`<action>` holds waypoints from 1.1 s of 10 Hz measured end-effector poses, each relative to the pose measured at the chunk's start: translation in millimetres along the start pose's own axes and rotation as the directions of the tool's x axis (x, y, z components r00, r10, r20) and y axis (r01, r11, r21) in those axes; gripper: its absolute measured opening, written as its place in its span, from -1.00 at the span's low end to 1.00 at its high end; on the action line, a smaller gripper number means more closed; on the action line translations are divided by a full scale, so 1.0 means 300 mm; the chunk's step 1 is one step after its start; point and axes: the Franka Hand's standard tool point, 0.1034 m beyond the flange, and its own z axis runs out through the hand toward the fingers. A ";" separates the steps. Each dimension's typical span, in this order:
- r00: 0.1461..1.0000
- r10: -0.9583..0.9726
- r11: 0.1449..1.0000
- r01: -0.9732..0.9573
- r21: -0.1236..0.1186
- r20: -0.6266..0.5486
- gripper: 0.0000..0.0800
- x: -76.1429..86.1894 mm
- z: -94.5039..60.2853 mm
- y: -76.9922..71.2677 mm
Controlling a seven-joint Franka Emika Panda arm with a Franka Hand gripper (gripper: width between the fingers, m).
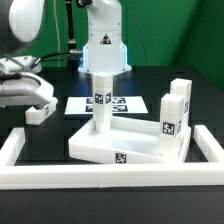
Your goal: Assemble desk
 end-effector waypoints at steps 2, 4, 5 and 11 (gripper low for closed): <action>1.000 0.018 1.000 -0.018 -0.014 0.001 0.62 0.018 0.060 -0.033; 1.000 0.020 1.000 -0.020 -0.017 0.004 0.62 0.017 0.077 -0.033; 1.000 0.020 1.000 -0.020 -0.017 0.004 0.55 0.017 0.077 -0.033; 1.000 0.021 1.000 -0.021 -0.018 0.003 -0.26 0.016 0.074 -0.030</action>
Offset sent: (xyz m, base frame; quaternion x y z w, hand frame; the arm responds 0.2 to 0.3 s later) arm 0.0000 0.0000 0.0000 0.0000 0.0000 0.0000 1.0000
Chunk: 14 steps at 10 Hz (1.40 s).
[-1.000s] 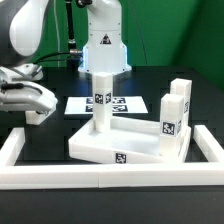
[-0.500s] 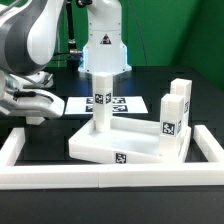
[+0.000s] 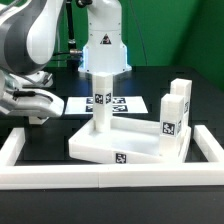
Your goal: Assemble desk
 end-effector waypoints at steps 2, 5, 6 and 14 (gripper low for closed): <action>1.000 0.000 1.000 0.000 0.000 0.000 -0.26 0.000 0.000 0.000; 1.000 -0.025 1.000 0.025 0.001 0.015 -0.26 -0.070 -0.114 -0.072; 0.999 -0.040 0.999 0.040 -0.002 -0.022 -0.26 -0.101 -0.184 -0.120; 0.847 -0.205 0.976 0.140 -0.166 -0.491 -0.26 -0.189 -0.556 -0.356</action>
Offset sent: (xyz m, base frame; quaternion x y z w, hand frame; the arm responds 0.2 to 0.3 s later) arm 0.0000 0.0000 0.0000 0.0000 0.0000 0.0000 1.0000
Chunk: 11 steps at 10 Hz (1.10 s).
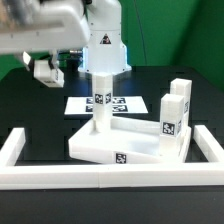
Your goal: Assemble desk
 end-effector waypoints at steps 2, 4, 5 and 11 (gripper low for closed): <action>0.990 -0.014 1.000 0.011 -0.021 -0.140 -0.26 0.032 -0.022 0.032; 0.964 0.003 0.999 -0.014 -0.037 -0.267 -0.26 0.046 -0.025 0.026; 0.929 0.032 0.998 -0.048 -0.035 -0.368 -0.26 0.063 -0.023 -0.036; 0.651 0.038 0.990 -0.126 -0.059 -0.758 -0.26 0.094 -0.073 -0.222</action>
Offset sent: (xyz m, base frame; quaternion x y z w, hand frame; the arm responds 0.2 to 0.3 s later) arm 0.0000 0.0000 0.0000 0.0000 0.1296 0.0000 0.9916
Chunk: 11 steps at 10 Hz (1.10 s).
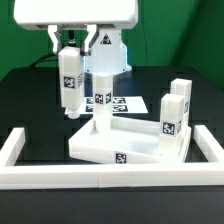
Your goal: Assemble desk
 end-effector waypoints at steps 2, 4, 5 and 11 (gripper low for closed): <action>0.996 -0.019 1.000 0.017 -0.023 -0.087 -0.26 -0.002 0.002 0.004; 0.996 -0.018 1.000 0.018 0.000 -0.091 -0.26 -0.005 -0.015 -0.042; 0.995 -0.018 1.000 0.020 0.014 -0.099 -0.26 0.003 -0.034 -0.063; 0.997 -0.045 0.998 0.048 0.039 -0.069 -0.26 -0.008 -0.056 -0.097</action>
Offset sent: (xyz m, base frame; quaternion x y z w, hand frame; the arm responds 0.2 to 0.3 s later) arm 0.0035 0.0281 0.0151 0.0451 0.0112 0.0551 0.9974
